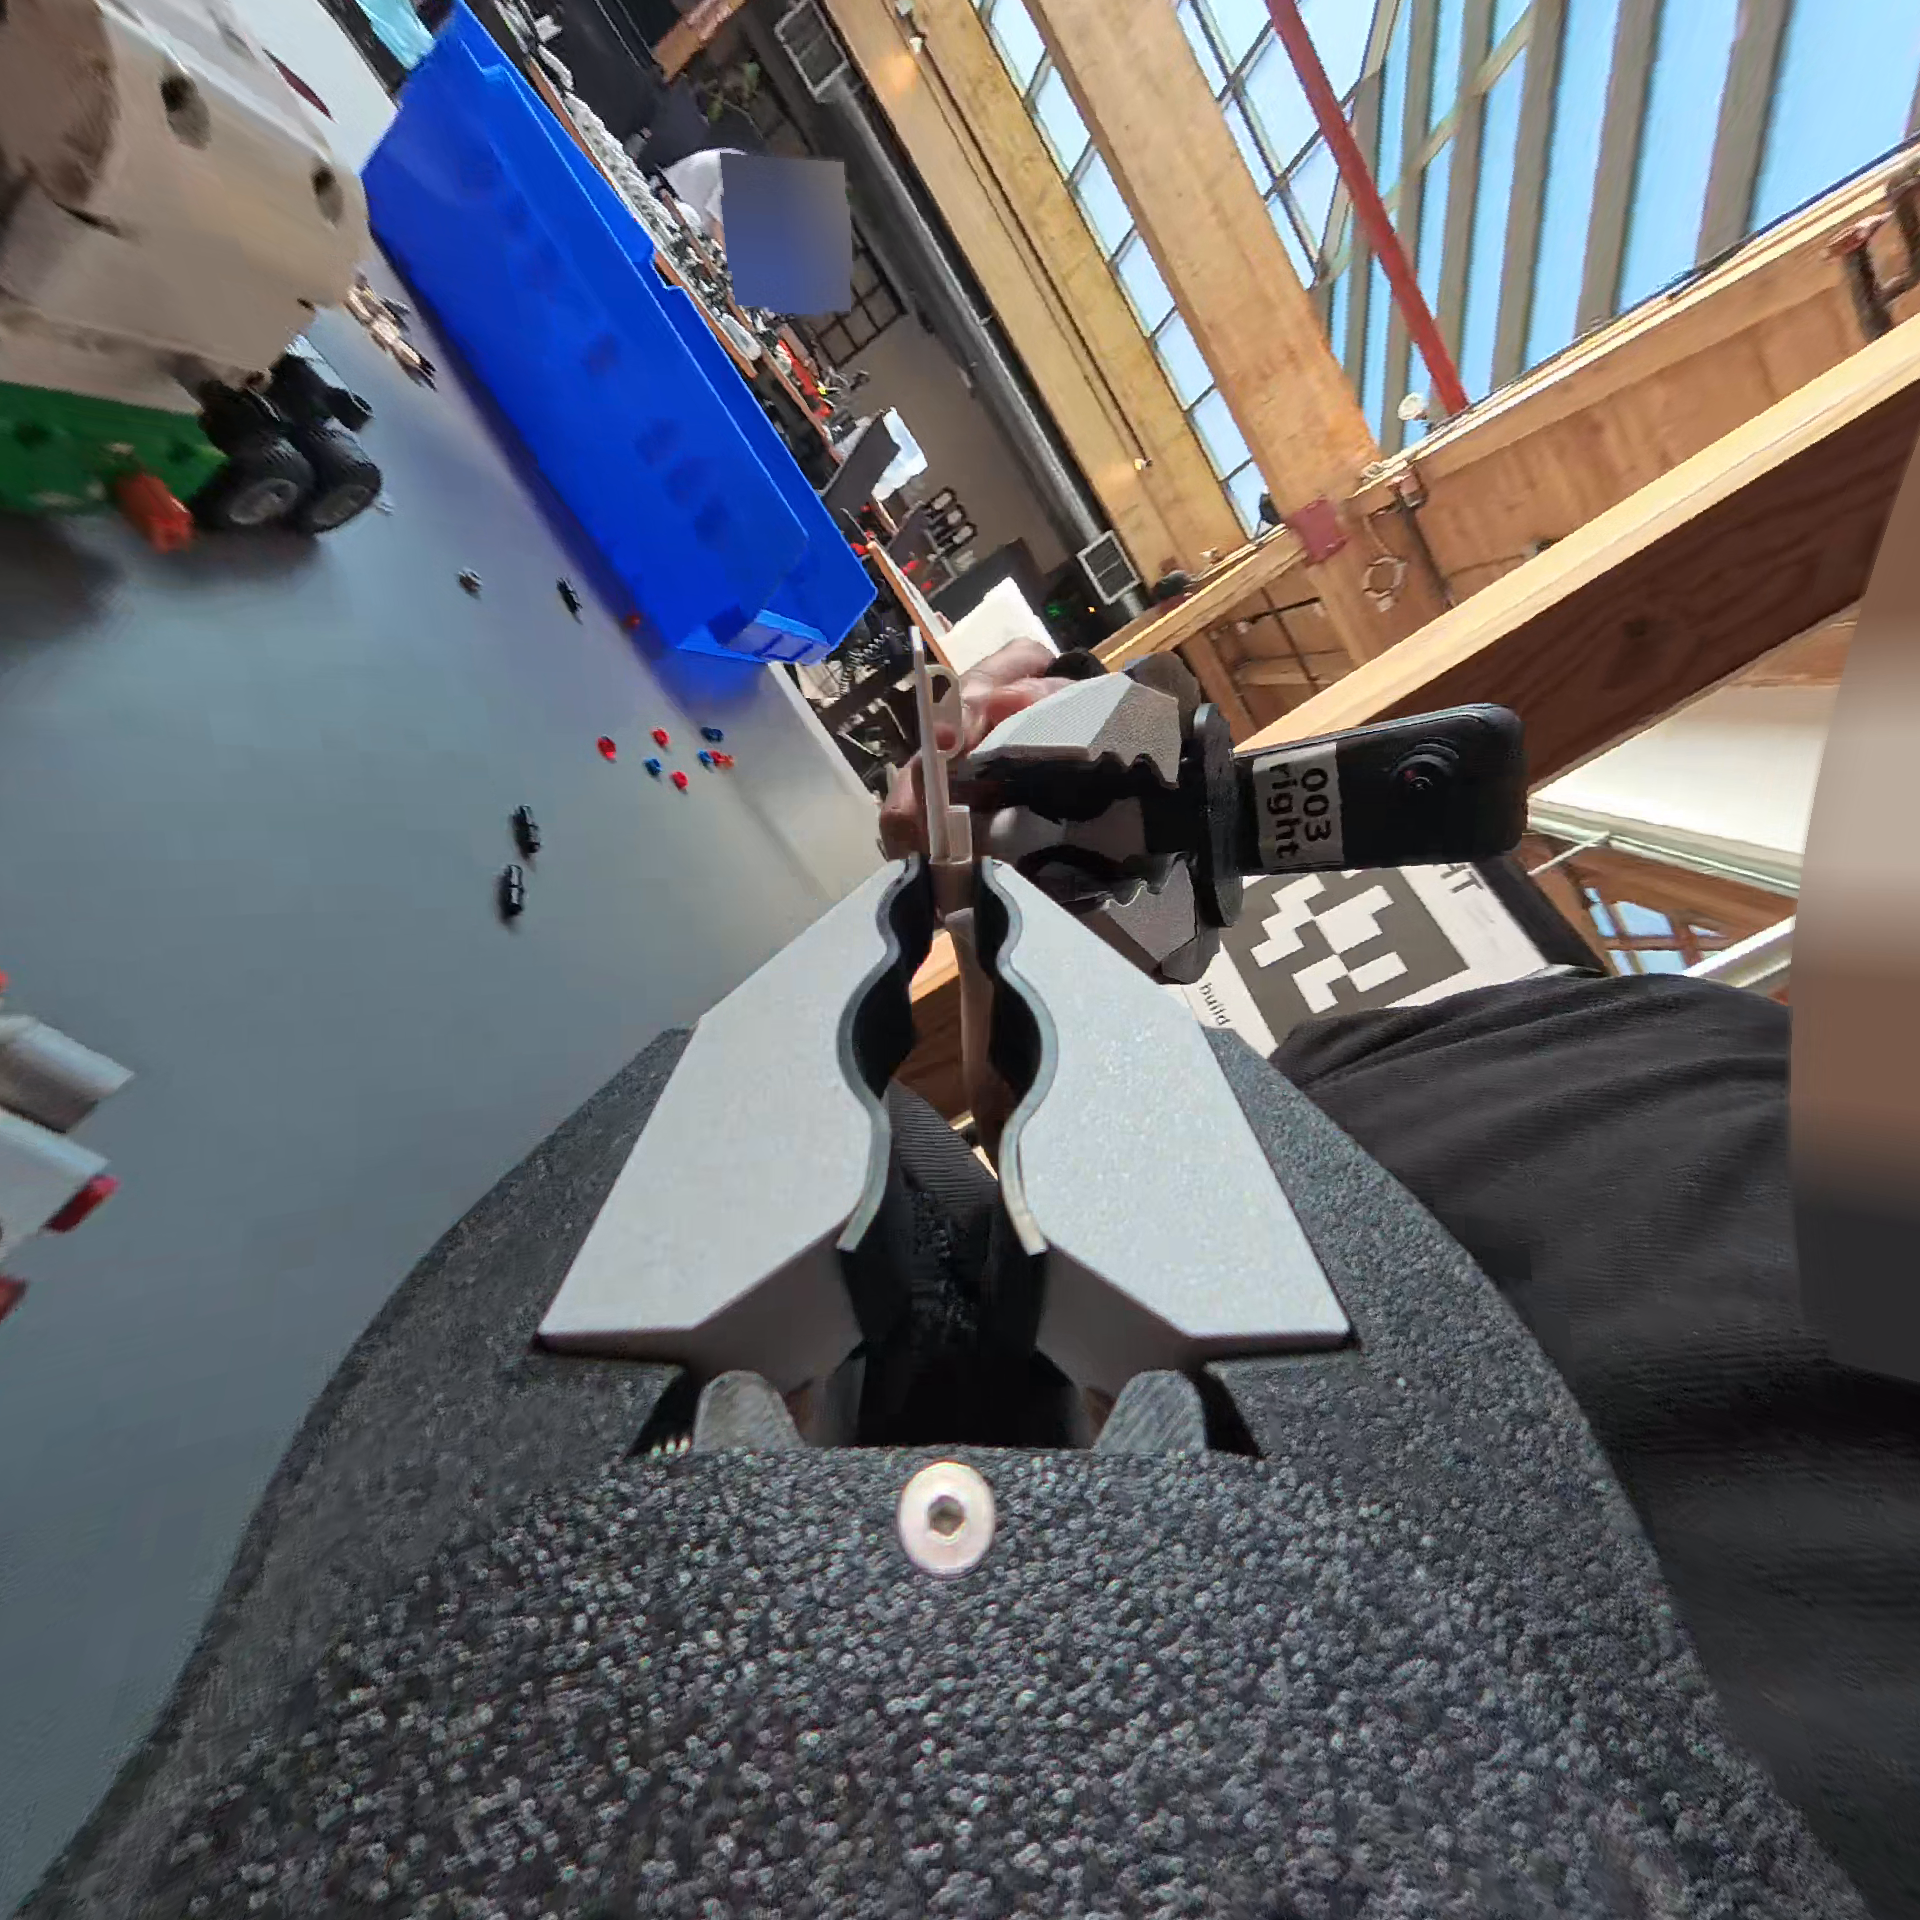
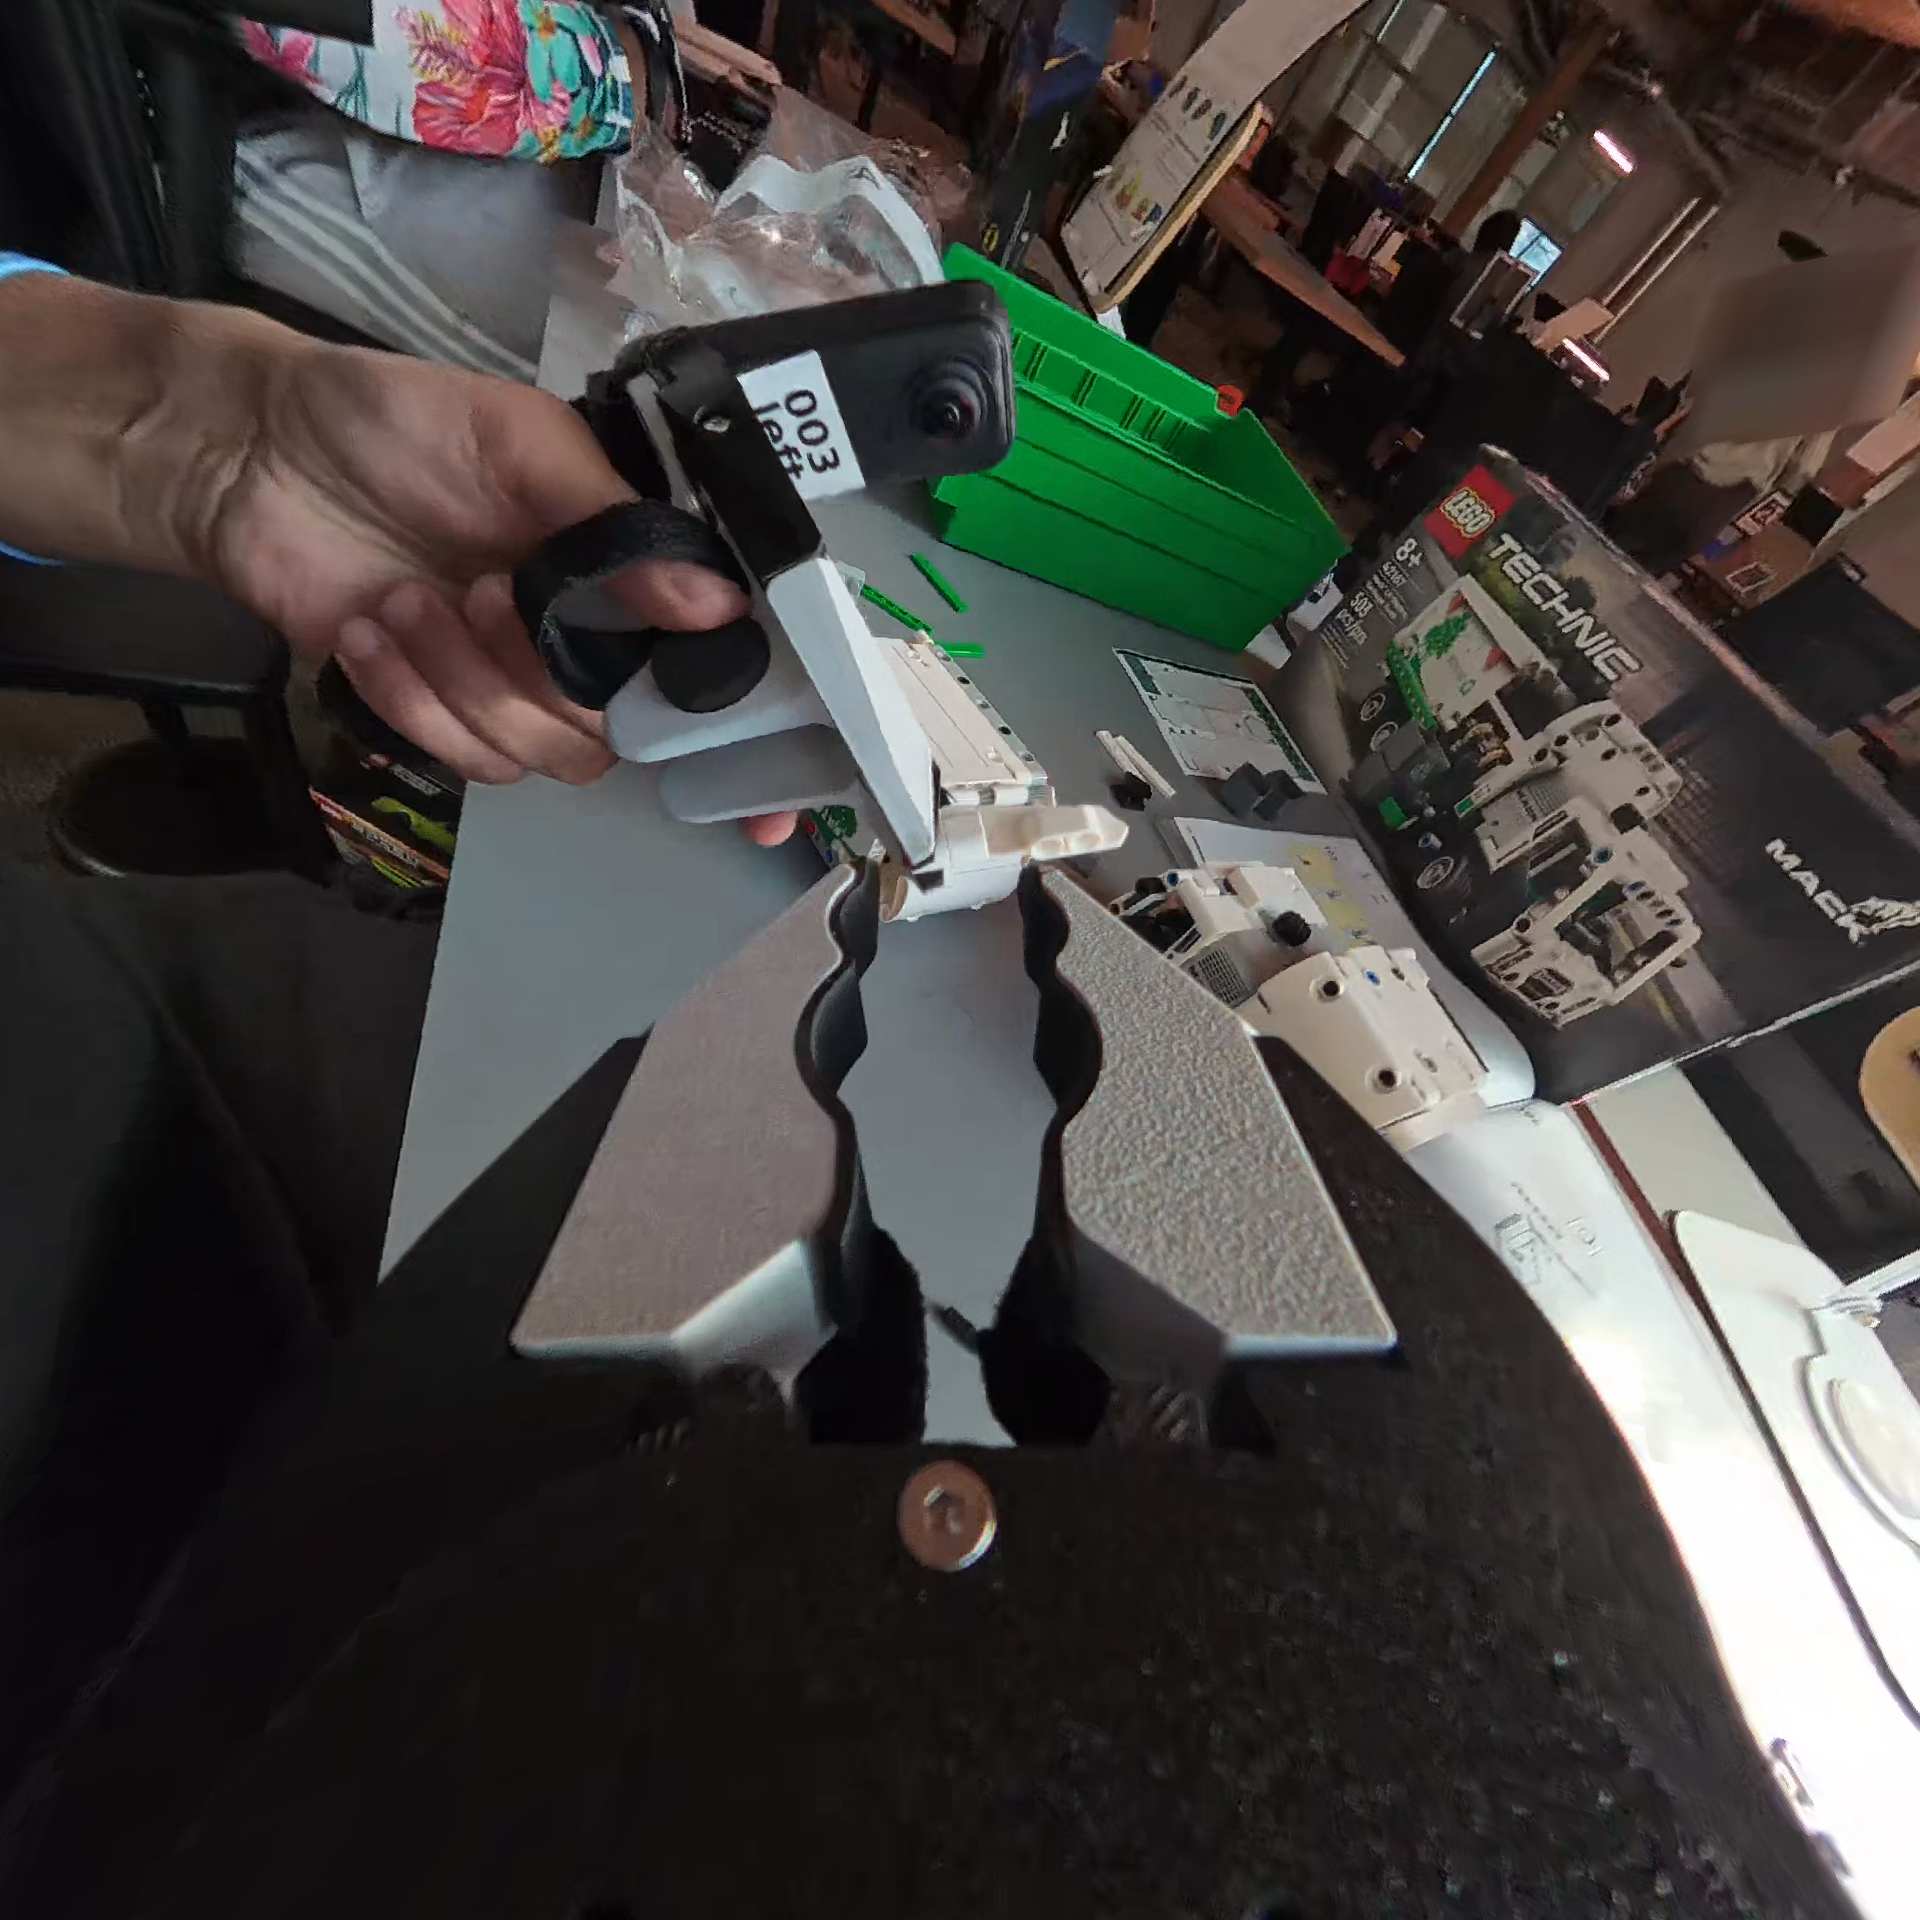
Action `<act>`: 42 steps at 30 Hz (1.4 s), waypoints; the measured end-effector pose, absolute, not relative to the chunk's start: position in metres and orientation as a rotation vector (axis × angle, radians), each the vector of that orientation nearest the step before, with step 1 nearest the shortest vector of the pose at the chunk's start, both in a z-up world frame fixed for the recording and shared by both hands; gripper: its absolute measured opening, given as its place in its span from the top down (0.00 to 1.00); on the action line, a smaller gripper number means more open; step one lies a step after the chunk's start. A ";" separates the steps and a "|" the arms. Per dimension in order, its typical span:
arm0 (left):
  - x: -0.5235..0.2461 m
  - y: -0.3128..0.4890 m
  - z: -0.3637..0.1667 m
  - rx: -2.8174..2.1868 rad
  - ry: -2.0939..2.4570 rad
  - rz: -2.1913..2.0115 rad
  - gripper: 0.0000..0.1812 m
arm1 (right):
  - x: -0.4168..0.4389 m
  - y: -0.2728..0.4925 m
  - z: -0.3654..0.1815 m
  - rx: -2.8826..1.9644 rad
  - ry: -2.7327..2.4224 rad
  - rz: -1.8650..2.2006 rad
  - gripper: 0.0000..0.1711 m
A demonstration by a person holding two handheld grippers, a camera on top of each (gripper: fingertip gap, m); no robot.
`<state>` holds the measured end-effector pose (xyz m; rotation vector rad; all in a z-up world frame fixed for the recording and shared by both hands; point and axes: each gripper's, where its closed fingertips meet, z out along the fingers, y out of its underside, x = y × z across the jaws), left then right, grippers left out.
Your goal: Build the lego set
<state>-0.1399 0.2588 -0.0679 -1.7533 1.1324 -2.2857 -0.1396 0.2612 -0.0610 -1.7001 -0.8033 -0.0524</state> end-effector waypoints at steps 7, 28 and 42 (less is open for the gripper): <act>-0.139 0.245 -0.075 -1.804 1.179 -2.308 0.97 | -0.145 0.262 -0.075 -1.752 -0.943 -0.099 0.88; -0.141 0.256 -0.087 -1.795 1.226 -2.202 0.97 | -0.134 0.256 -0.069 -1.741 -0.754 0.131 0.91; -0.132 0.285 -0.125 -1.605 1.389 -1.318 0.97 | -0.086 0.262 -0.091 -1.647 -0.075 0.654 0.93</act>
